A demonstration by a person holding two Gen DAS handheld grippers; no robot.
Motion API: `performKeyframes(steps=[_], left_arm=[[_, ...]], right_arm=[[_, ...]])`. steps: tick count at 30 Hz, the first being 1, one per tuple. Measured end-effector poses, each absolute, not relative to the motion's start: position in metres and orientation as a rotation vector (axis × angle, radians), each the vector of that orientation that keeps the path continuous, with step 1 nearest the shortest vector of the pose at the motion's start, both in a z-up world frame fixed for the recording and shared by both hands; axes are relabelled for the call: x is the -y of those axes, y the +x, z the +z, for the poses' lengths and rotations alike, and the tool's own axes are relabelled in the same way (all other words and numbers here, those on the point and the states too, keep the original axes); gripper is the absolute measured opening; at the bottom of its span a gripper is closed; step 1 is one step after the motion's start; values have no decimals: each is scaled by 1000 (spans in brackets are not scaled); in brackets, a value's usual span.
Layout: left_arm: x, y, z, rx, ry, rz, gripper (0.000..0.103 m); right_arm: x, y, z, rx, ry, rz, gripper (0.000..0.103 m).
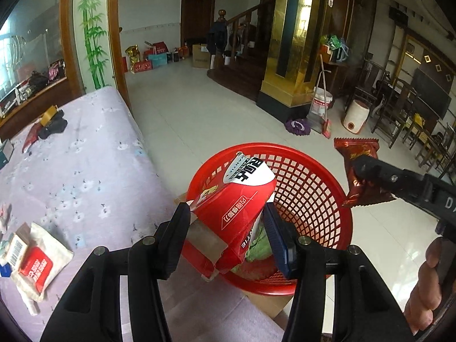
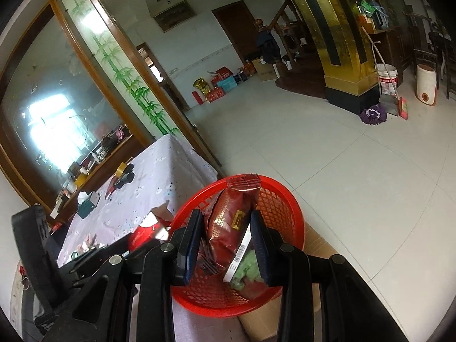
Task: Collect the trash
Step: 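Release the red tissue pack and brown wrapper into the red wastebasket, then move both open grippers back over the table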
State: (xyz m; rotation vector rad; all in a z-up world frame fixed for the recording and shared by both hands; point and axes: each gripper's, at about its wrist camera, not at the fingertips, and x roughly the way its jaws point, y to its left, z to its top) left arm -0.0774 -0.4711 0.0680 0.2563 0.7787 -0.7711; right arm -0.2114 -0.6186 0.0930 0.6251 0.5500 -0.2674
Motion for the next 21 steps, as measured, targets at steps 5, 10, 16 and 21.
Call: performKeyframes(steps=[5,10,16,21], left_arm=[[477,-73,59,-795,257,-787,55],[476,-74,60,-798,235,-820,62],[471,-77,66,-775,226,-818,69],[452,-84,75,-756,213,-790,69]], right_arm=[[620,-204,90,-554,627,-255,37],[623,-196,84,-571,631,-261,37],[631,-186,73,-592,657,-264,54],[628,-191,77,-577,650,-277,54]])
